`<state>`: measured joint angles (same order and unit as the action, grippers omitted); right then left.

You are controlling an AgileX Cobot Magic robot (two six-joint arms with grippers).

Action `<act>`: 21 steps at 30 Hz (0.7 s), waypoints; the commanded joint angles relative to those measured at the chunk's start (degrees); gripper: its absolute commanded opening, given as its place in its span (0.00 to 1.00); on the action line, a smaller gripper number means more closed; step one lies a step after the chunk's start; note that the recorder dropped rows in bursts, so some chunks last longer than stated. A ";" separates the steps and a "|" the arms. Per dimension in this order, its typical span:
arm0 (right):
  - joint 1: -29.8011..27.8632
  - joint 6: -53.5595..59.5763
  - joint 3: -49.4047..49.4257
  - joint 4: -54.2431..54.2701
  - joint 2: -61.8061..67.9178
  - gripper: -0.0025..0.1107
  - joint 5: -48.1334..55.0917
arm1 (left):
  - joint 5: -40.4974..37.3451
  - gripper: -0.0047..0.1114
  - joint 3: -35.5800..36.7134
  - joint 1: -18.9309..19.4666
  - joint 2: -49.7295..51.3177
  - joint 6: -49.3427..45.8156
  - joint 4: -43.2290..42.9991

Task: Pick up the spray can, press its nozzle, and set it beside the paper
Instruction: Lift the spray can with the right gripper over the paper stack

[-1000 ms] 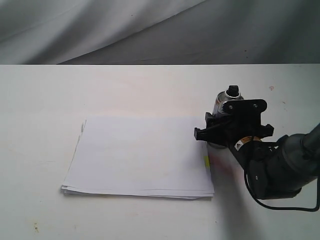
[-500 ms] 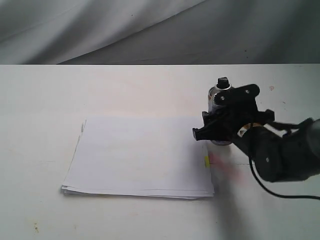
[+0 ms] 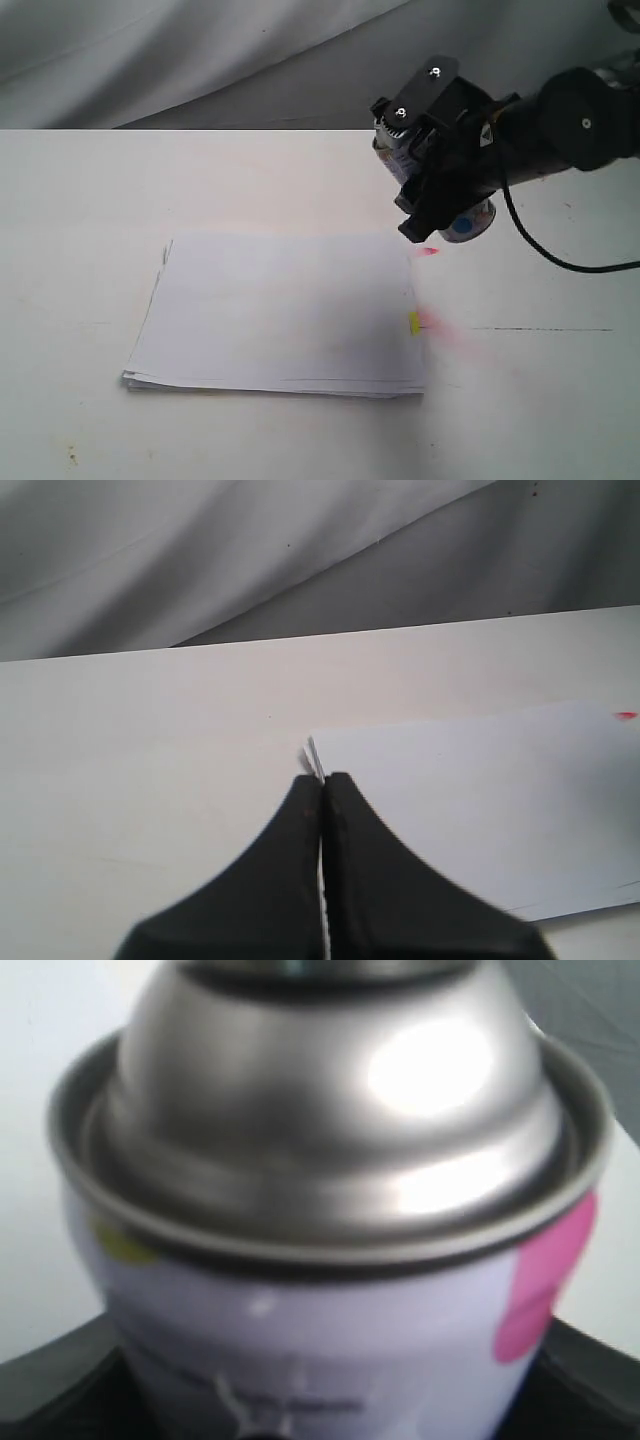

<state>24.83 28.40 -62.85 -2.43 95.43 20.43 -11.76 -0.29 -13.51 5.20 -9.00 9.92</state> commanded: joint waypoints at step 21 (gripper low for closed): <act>17.21 -26.15 -5.94 -57.38 8.53 0.02 8.13 | 0.35 0.04 0.29 -0.11 0.29 -0.08 -0.25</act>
<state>40.95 6.53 -68.12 -53.01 102.84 28.02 -11.76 -0.29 -13.51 5.20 -9.00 9.92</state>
